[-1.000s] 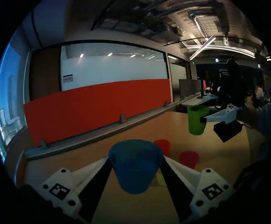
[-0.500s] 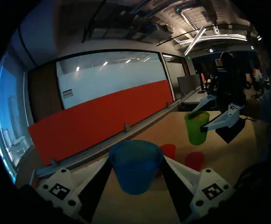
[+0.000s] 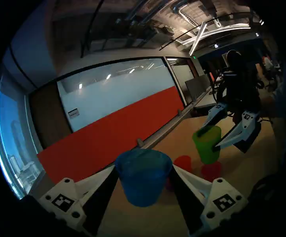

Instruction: Pour water

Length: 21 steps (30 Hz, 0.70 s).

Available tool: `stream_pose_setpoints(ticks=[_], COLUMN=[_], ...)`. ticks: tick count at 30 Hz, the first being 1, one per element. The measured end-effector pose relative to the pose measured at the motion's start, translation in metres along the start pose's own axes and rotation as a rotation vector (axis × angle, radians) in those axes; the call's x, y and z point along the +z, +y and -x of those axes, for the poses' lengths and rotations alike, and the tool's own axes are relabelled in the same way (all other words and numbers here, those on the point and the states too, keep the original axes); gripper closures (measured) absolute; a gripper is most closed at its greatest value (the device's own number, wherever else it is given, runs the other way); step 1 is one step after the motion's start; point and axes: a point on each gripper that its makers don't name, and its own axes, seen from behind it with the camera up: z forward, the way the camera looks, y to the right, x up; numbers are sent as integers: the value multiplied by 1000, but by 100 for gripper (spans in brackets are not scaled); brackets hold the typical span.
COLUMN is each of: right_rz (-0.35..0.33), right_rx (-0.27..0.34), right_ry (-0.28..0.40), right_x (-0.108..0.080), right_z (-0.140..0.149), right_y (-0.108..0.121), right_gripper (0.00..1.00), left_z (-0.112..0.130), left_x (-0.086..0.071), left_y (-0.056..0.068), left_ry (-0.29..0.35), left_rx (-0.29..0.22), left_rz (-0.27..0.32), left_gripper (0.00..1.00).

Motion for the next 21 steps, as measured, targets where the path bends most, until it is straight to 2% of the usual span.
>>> stream_pose_setpoints(ticks=[21], right_rz=[-68], right_rx=[-13], right_ry=[11], right_x=[19], right_z=[-6], right_y=[-29], right_gripper=[7], left_z=[-28], left_x=[-10], left_y=[-8], left_ry=[43], left_rx=[138], left_rz=[-29], left_gripper=[14])
